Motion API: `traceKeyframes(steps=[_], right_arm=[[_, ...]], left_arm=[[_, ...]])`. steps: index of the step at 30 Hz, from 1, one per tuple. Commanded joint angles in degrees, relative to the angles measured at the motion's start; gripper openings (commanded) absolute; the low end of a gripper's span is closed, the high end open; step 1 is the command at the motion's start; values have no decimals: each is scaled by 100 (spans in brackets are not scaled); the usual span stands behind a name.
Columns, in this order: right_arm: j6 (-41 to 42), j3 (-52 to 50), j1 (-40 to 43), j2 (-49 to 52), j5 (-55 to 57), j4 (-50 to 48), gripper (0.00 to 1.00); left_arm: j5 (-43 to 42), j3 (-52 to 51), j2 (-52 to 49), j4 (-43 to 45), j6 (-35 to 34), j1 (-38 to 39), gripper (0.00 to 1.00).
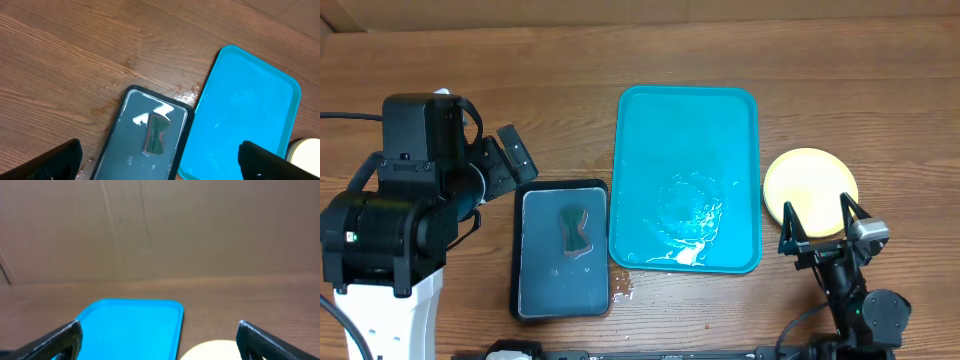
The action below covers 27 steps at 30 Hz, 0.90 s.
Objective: Clean dirty plates on tray and stack at the side
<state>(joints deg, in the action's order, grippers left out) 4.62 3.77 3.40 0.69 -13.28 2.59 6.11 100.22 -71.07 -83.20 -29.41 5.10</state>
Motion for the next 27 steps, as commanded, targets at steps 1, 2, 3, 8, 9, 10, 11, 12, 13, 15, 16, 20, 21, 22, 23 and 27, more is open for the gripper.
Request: traceKeyframes(steps=[1,2,3,8,9,10,11,12,13,15,16,20,21,22,23,27], right_arm=[[-15,-328,28,-52,85,-212,100],[-17,-334,26,-52,133,-205,100],[-17,-332,26,-55,155,-210,100],[-15,-332,11,-52,168,-68,100],[-15,-332,11,-52,170,125,100],[-17,-330,11,-44,170,103,100],[-17,-330,11,-42,168,98,100],[-17,-330,11,-42,170,98,100],[-17,-330,11,-42,170,96,100],[-15,-330,11,-42,168,96,100],[-15,-330,11,-42,168,98,100],[-17,-330,11,-42,170,96,100],[-17,-330,11,-42,168,96,99],[-17,-330,11,-42,168,96,100],[-15,-330,11,-42,168,96,100],[-17,-330,11,-42,168,96,99]], left_arm=[[46,74,-20,-15,114,-33,100],[46,74,-20,-15,114,-33,100],[46,74,-20,-15,114,-33,100],[46,74,-20,-15,114,-31,100],[46,74,-20,-15,114,-31,100],[46,74,-20,-15,114,-31,100],[46,74,-20,-15,114,-31,100],[46,74,-20,-15,114,-31,100],[46,74,-20,-15,114,-31,100],[46,74,-20,-15,114,-31,100],[46,74,-20,-15,114,-31,100],[46,74,-20,-15,114,-31,100],[46,74,-20,-15,114,-31,100],[46,74,-20,-15,114,-31,100],[46,74,-20,-17,114,-31,100],[103,57,-24,-26,184,-31,100]])
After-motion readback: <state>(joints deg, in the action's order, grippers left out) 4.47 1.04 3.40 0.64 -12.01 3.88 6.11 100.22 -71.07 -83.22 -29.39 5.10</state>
